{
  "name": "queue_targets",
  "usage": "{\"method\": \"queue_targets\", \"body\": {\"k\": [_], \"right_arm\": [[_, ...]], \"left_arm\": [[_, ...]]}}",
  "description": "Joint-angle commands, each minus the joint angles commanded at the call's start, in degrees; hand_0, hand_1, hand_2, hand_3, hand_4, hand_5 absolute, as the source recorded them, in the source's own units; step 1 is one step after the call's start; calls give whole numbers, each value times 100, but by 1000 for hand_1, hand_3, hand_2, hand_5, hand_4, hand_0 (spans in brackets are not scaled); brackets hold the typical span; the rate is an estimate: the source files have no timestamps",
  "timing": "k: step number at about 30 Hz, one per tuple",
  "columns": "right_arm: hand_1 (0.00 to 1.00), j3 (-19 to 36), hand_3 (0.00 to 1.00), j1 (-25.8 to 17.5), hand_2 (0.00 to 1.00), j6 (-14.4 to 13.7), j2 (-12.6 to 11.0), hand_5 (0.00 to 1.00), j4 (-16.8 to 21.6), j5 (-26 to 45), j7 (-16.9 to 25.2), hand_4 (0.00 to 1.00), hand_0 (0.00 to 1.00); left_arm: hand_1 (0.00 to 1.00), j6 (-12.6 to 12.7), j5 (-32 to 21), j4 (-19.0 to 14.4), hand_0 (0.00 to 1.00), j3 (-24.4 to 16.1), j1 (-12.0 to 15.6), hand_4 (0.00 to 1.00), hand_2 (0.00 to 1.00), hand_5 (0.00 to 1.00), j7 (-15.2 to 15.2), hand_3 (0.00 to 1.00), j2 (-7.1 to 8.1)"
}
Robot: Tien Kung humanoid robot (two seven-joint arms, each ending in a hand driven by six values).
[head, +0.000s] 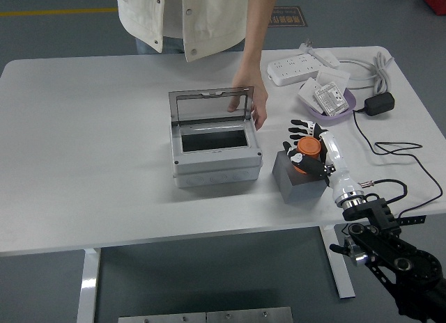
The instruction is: Fetch the battery,place it into the box,close the lid of the box
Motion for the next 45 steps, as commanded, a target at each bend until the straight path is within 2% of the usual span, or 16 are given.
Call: {"method": "queue_targets", "body": {"k": [3,4,9,10,21,22,27,28,33,34,45], "right_arm": [[651,-32,692,3,675,37,-3,110,-3,115,1,689,569],[587,-45,607,4,597,52,-3,133,-7,159,3,655,487],[587,-171,607,19,597,202,-13,133,-56,567,35,655,487],[526,-192,566,21,546,229,-16,103,-61,643,46,534,433],[521,-320,563,41,541,295,-73,98,58,933,76,531,444],[499,-327,530,42,505,295,-75,50,64,939,69,404,443],[499,-350,530,59,505,259,-86,50,90,950,60,404,443],[463,-350,474,64,458,243,-88,2,97,947,62,230,407],[463,-314,474,77,458,162,-89,2,128,896,62,230,407],[464,-302,470,79,457,140,-89,2,137,876,56,171,405],[470,-159,459,99,463,28,-84,2,325,642,-46,130,418]], "left_arm": [[745,6,-76,0,635,87,-6,735,608,212,-20,552,-2],[746,8,-114,0,634,130,-8,735,609,212,-30,553,-1],[746,17,-216,0,634,248,-20,735,609,212,-58,553,-1],[746,17,-216,0,634,251,-22,735,609,211,-59,554,-2],[746,-27,71,0,634,-50,17,735,610,211,15,554,-35],[747,-29,99,0,633,-79,20,734,611,212,21,554,-37],[747,-33,224,0,633,-202,29,734,611,212,40,554,-42],[747,-32,231,0,633,-207,27,733,613,213,39,555,-43],[747,-16,219,0,633,-199,19,733,613,213,24,555,-48],[747,-12,210,0,633,-191,17,733,614,214,19,556,-49],[748,3,191,0,633,-179,13,732,615,219,12,555,-55]]}}
